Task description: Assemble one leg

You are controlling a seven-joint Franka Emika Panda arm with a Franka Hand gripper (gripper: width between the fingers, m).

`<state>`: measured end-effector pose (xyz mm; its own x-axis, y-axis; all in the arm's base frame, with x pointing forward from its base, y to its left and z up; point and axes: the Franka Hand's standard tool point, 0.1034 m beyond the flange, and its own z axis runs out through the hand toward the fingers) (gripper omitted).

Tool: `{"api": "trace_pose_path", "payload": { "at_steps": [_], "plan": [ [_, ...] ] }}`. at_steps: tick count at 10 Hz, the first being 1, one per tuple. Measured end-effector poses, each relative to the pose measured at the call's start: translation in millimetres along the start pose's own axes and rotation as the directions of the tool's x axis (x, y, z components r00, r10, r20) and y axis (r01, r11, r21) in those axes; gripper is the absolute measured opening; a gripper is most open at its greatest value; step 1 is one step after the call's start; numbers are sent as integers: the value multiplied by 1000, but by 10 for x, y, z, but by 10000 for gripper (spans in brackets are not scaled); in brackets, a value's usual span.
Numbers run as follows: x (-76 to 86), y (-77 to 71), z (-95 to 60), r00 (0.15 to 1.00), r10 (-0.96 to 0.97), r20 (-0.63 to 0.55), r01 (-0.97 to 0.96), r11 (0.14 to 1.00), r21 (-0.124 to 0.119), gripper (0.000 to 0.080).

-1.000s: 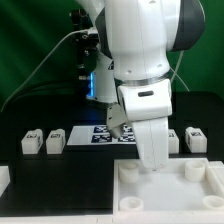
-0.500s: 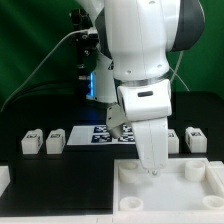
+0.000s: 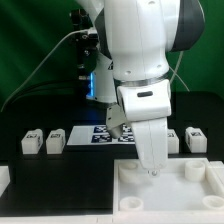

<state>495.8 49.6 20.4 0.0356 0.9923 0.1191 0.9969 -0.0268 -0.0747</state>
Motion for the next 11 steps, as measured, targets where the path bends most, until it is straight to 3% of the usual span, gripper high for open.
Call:
{"api": "trace_pose_path", "payload": {
  "at_steps": [3, 4, 5, 6, 8, 11],
  "plan": [
    [220, -119, -139, 983, 183, 0, -183, 983, -8, 649],
    [350, -217, -169, 934, 358, -7, -358, 934, -3, 649],
    [523, -330, -187, 875, 484, -14, -484, 875, 6, 649],
    [689, -357, -189, 785, 618, -37, -619, 786, -1, 649],
    [744, -355, -185, 656, 753, -55, -754, 657, 8, 649],
    [814, -394, -174, 369, 928, -48, -928, 371, 40, 649]
  ]
}}
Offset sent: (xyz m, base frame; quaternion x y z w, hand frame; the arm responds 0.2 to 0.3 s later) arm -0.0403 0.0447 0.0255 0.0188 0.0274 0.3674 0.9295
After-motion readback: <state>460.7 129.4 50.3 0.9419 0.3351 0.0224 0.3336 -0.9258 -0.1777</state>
